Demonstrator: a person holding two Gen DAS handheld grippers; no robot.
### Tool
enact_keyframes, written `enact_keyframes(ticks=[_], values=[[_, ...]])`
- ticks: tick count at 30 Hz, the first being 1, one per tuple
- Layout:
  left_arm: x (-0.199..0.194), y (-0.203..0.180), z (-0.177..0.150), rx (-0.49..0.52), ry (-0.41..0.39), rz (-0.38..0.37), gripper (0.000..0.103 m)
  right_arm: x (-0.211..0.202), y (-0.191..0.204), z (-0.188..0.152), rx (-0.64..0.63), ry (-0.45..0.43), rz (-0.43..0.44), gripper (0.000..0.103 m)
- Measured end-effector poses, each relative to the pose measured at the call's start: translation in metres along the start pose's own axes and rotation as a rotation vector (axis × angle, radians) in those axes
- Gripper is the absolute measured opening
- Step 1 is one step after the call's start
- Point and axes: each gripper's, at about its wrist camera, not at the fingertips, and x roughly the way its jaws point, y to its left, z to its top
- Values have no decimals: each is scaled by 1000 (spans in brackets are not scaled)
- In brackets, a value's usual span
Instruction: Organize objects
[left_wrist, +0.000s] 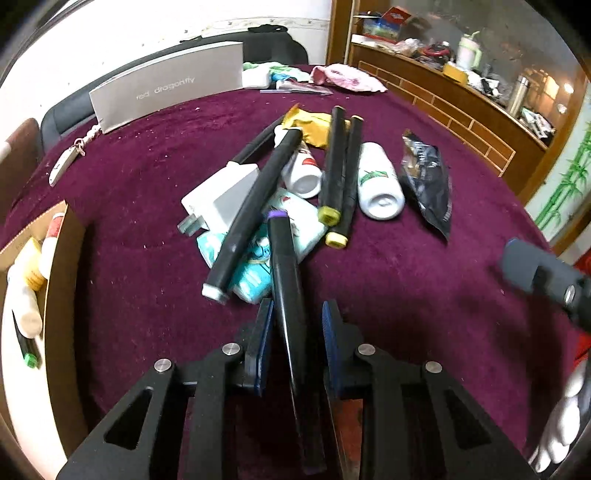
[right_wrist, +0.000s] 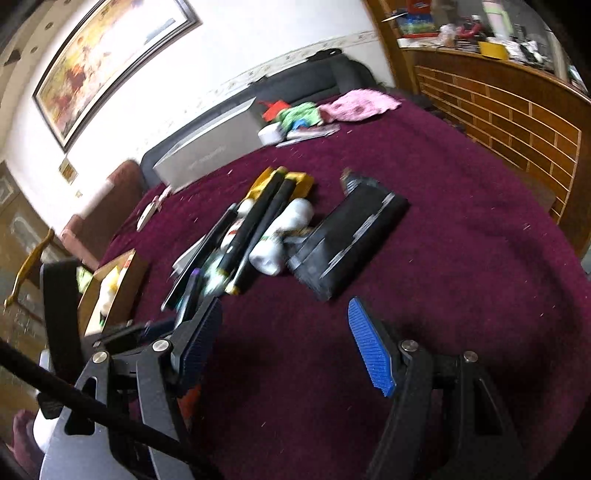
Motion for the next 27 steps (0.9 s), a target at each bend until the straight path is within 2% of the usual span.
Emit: enact_keyframes(ticks=[1, 5, 11, 15, 18, 20, 21, 23, 24, 27], values=[[-3, 6, -4, -20, -3, -19, 11, 0, 5, -3, -16, 13, 7, 71], [-35, 29, -27, -97, -76, -121, 11, 6, 28, -19, -85, 77, 30, 71], [-102, 65, -57, -203, -261, -235, 11, 29, 67, -38, -184, 169, 35, 71], [-131, 85, -72, -238, -336, -263, 12, 45, 92, -52, -268, 199, -40, 71], [-138, 97, -78, -247, -361, -243, 12, 57, 103, -61, -305, 228, -106, 71], [-139, 106, -83, -265, -369, -247, 12, 59, 111, -67, -344, 212, -167, 70], [-139, 113, -86, -284, -374, -247, 12, 61, 115, -70, -368, 206, -192, 66], [-141, 123, -91, -315, -377, -248, 12, 59, 122, -72, -398, 188, -193, 42], [-142, 129, -94, -329, -379, -248, 12, 59, 126, -73, -413, 187, -187, 26], [-148, 146, -106, -364, -394, -224, 12, 56, 127, -73, -411, 200, -170, 26]])
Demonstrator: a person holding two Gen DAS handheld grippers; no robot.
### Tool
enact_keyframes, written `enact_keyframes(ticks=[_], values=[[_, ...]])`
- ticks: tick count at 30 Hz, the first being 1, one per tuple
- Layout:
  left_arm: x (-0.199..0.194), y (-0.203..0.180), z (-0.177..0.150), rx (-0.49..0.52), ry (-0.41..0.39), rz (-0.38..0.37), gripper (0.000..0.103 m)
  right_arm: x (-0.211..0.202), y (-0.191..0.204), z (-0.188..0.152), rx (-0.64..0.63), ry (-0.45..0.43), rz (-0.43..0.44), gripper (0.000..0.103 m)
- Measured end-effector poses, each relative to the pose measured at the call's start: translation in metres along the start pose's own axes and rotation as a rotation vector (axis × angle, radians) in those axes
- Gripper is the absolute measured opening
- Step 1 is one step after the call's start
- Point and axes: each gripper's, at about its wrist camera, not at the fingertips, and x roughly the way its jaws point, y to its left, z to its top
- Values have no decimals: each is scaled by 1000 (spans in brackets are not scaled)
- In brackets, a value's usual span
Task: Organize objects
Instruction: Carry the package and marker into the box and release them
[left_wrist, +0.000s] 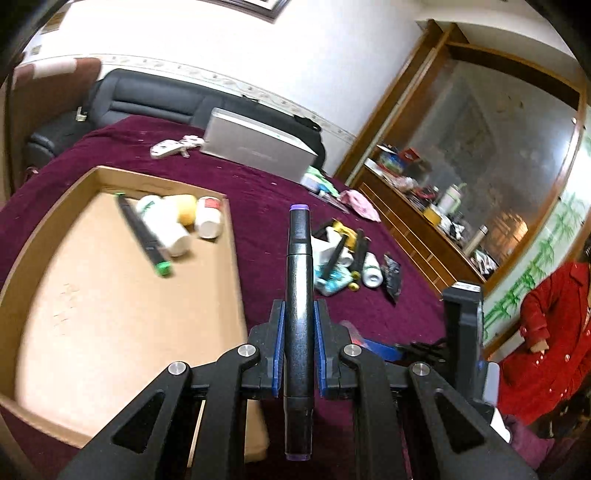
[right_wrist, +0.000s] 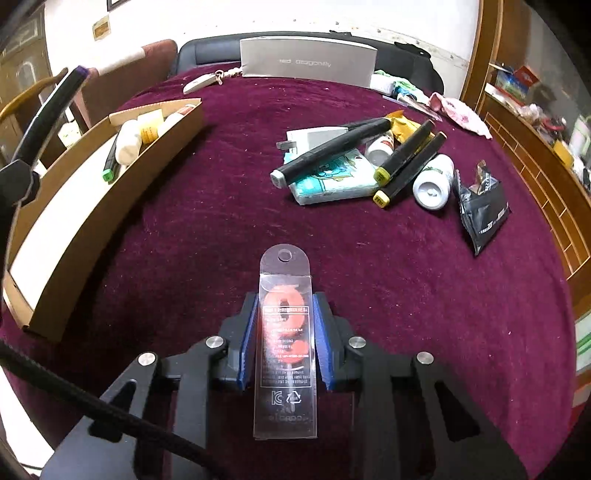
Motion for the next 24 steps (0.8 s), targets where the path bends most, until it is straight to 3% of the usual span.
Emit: enact_keyframes(ticks=[7, 13, 18, 24], values=[[-36, 36, -2, -65, -56, 67, 12, -33, 6, 10, 39, -48, 190, 26], [-51, 67, 13, -93, -56, 161, 12, -60, 34, 46, 13, -84, 391, 26], [-31, 91, 35, -101, -1, 235, 12, -37, 66, 85, 31, -2, 568, 26], [14, 124, 57, -125, 98, 325, 12, 25, 113, 117, 67, 115, 623, 26]])
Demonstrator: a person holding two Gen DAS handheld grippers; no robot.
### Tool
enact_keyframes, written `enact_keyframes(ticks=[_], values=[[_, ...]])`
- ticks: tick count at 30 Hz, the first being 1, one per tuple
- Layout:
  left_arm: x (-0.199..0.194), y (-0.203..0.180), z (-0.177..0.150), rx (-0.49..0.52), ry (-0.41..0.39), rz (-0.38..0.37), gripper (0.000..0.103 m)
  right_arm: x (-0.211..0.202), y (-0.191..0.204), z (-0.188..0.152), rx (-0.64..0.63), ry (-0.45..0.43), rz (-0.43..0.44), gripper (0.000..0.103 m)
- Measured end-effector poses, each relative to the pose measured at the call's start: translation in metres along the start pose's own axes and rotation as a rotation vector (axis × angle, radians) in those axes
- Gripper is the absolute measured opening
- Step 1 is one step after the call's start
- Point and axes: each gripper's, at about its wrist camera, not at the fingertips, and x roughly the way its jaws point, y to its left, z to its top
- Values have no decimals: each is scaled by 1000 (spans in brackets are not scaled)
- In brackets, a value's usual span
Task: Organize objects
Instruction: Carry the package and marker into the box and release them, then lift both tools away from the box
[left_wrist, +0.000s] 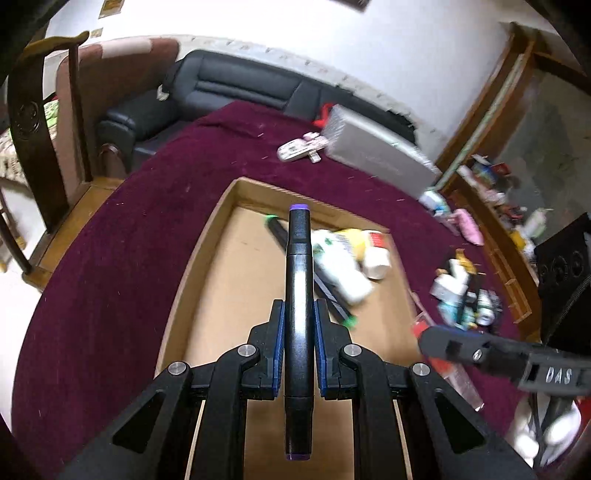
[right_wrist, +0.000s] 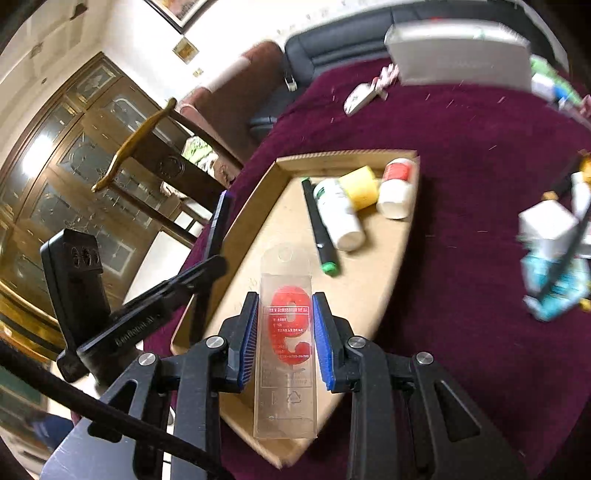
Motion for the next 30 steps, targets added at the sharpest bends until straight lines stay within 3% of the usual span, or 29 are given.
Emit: enact_keyframes(ticks=[9, 22, 28, 30], values=[[50, 23, 22, -51, 107, 114, 12, 65, 4, 36, 81, 51, 15, 26], [44, 45, 32, -180, 94, 41, 13, 99, 0, 63, 104, 58, -32, 26], [24, 49, 29, -227, 48, -6, 28, 100, 6, 63, 64, 32, -69, 30], [16, 49, 28, -244, 36, -21, 28, 96, 6, 64, 64, 23, -78, 31]])
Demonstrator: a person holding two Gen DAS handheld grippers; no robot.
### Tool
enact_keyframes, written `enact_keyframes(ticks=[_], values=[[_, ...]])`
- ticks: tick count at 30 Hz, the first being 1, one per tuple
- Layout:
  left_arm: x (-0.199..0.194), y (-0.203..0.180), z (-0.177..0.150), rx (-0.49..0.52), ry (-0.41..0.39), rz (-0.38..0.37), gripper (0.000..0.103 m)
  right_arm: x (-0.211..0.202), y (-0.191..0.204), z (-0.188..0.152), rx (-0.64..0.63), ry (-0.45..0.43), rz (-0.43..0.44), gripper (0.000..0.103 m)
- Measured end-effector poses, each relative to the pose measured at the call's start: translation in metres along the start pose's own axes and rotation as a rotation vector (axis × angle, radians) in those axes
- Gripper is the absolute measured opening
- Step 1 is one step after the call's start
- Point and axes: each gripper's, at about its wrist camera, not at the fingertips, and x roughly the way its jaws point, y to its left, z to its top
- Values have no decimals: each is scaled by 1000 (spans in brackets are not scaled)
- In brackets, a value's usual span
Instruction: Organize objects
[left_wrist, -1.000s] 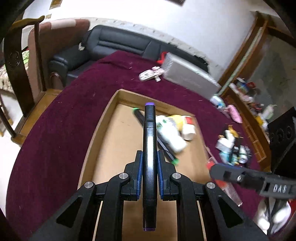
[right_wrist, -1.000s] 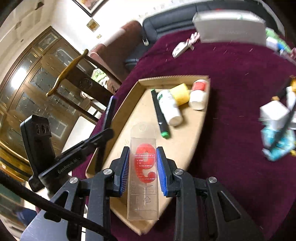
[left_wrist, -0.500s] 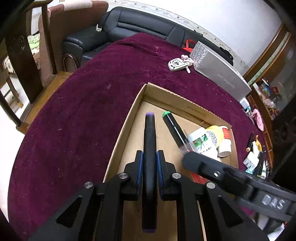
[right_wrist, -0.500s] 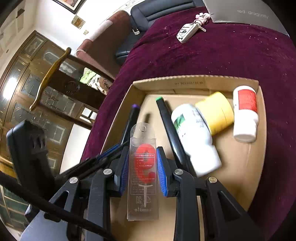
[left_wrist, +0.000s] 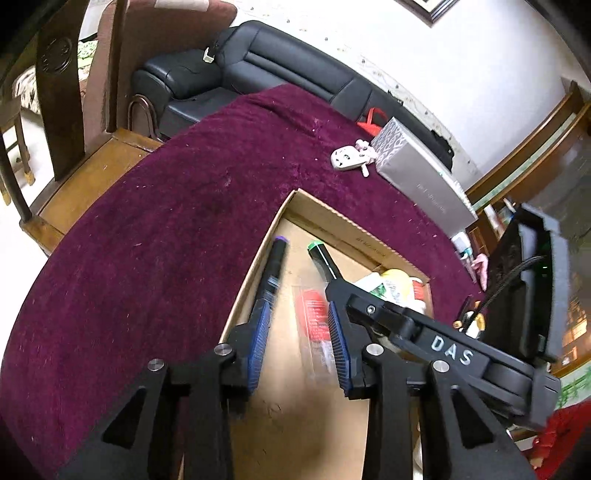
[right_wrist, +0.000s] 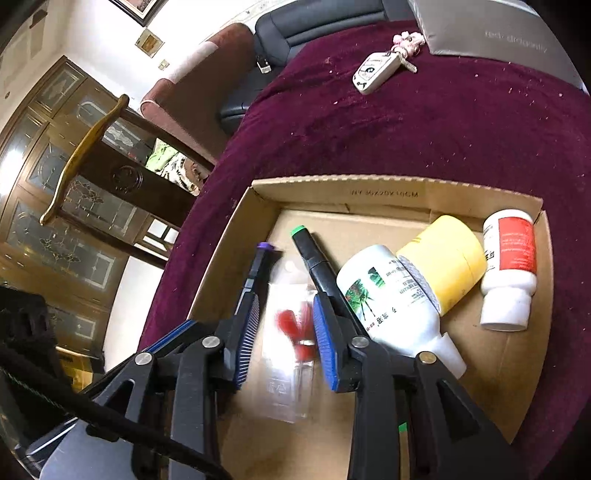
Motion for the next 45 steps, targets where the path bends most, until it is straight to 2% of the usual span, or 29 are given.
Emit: enact_keyframes(ticks=[4, 9, 13, 16, 17, 18, 21, 23, 25, 29, 32, 33, 34, 35, 36, 37, 38, 40, 43, 45], values=[[-14, 0, -5, -25, -15, -19, 28, -24, 0, 1, -8, -43, -12, 31], [-59, -31, -18, 19, -79, -100, 28, -105, -3, -6, -69, -148, -58, 31], [-112, -77, -35, 104, -160, -205, 29, -205, -10, -23, -122, -261, -129, 31], [-157, -116, -54, 166, -227, -307, 44, -291, -12, -41, -136, -350, -184, 33], [-171, -129, -60, 187, -244, -341, 46, -328, -13, -50, -138, -383, -206, 34], [-183, -143, -65, 209, -256, -371, 46, -351, -13, -55, -136, -399, -216, 37], [-213, -185, -76, 298, -253, -439, 48, -432, -13, -67, -108, -457, -271, 38], [-223, -211, -76, 348, -239, -459, 48, -480, -7, -69, -101, -497, -348, 38], [-230, -236, -68, 378, -227, -458, 48, -535, 7, -68, -108, -558, -483, 38], [-233, -276, -40, 416, -267, -398, 49, -623, 39, -60, -123, -650, -681, 48], [-221, -298, -21, 432, -282, -338, 55, -673, 69, -41, -166, -730, -898, 72], [-212, -304, -15, 433, -278, -323, 55, -681, 76, -33, -182, -749, -977, 83], [-200, -310, -9, 437, -265, -316, 55, -685, 79, -24, -193, -767, -1036, 83], [-185, -315, -5, 446, -243, -315, 55, -685, 76, -17, -195, -771, -1054, 83], [-162, -319, -1, 458, -210, -315, 55, -679, 69, -9, -186, -762, -1034, 83], [-147, -318, -2, 460, -188, -313, 55, -668, 57, -2, -177, -747, -984, 83], [-127, -317, -3, 457, -156, -309, 55, -644, 33, 7, -166, -714, -896, 83], [-80, -307, -9, 424, -68, -292, 55, -600, -9, 14, -137, -645, -789, 83], [-24, -287, -22, 357, 43, -295, 55, -487, -90, 27, -71, -447, -649, 82], [4, -279, -34, 367, 55, -249, 55, -409, -142, 34, -28, -319, -579, 79]])
